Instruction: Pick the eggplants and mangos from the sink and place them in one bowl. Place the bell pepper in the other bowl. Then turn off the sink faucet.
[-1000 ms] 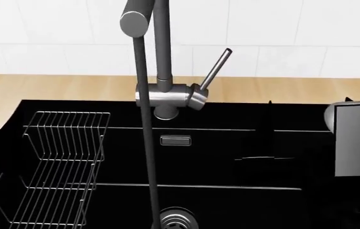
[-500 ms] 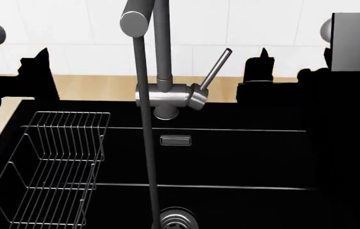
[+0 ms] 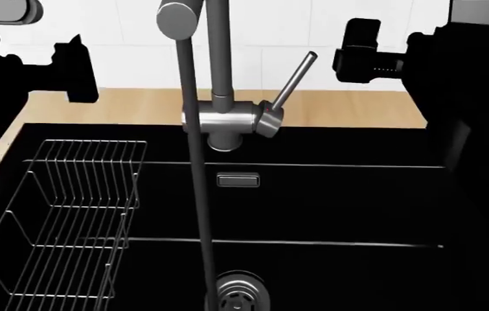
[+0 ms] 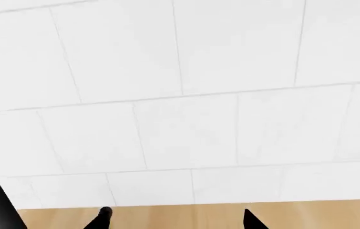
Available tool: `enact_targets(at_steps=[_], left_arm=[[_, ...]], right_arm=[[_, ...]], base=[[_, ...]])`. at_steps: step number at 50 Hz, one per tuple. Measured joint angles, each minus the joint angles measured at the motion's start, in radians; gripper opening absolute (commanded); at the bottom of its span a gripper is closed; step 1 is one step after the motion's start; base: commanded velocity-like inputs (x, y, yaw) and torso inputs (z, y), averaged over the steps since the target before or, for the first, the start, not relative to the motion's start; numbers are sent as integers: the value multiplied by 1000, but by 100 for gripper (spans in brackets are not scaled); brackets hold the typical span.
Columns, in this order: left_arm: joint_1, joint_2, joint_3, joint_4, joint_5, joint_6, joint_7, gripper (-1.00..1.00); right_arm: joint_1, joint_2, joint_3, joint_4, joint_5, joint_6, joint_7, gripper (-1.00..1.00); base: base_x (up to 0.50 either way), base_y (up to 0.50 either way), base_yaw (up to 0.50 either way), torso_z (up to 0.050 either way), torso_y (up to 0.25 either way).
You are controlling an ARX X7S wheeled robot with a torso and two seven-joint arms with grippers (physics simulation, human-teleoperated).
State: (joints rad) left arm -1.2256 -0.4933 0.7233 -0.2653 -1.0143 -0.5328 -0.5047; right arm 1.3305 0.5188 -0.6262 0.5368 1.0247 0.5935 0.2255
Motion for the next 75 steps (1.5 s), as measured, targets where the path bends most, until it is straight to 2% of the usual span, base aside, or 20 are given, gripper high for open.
enact_targets(at_steps=[32, 55, 63, 75], left_arm=[[-34, -66, -43, 101, -52, -42, -33, 100], [-69, -92, -75, 152, -131, -113, -73, 100], [-65, -94, -81, 156, -147, -120, -81, 100], [-51, -99, -88, 160, -159, -118, -82, 100]], right_arm=[[136, -116, -48, 266, -84, -50, -110, 100], [245, -215, -79, 401, -131, -93, -196, 100], [299, -282, -86, 559, -158, -158, -258, 100], [342, -372, 4, 709, -287, -210, -332, 100]], base=[[0, 0, 0, 7, -250], [0, 0, 0, 0, -5], [0, 0, 0, 0, 0], [0, 0, 0, 0, 0]])
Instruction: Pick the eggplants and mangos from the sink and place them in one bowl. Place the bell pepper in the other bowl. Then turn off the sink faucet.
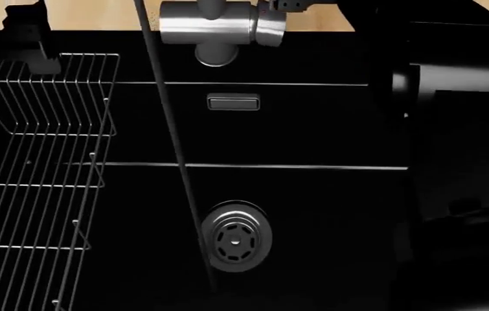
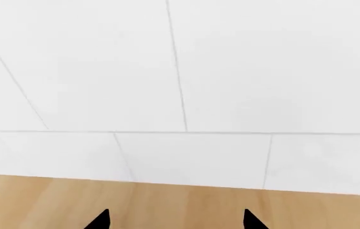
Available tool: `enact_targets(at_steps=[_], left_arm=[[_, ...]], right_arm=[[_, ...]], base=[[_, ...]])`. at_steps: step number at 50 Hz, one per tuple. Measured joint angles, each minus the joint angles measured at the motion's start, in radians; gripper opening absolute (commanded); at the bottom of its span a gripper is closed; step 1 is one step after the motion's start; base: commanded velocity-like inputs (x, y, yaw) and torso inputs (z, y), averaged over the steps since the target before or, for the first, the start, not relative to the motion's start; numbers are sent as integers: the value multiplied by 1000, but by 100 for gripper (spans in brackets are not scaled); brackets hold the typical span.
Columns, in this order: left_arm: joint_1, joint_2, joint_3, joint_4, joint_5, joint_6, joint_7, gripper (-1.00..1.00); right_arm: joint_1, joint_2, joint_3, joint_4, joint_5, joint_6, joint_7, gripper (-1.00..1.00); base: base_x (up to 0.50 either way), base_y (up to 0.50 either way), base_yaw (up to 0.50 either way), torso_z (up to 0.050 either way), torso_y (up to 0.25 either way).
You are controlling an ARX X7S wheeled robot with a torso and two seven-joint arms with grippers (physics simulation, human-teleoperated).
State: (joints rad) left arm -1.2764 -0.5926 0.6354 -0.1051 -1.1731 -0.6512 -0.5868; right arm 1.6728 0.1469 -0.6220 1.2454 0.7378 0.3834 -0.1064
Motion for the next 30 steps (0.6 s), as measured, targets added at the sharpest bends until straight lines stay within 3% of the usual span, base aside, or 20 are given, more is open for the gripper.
enact_targets(at_steps=[19, 30], left_arm=[[3, -5, -5, 10, -10, -1, -2, 100], [8, -5, -7, 28, -18, -5, -12, 100]], right_arm=[[18, -84, 335, 48, -424, 19, -70, 100], [19, -89, 470, 56, -546, 32, -87, 100]], base=[[0, 0, 0, 0, 0], [0, 0, 0, 0, 0]])
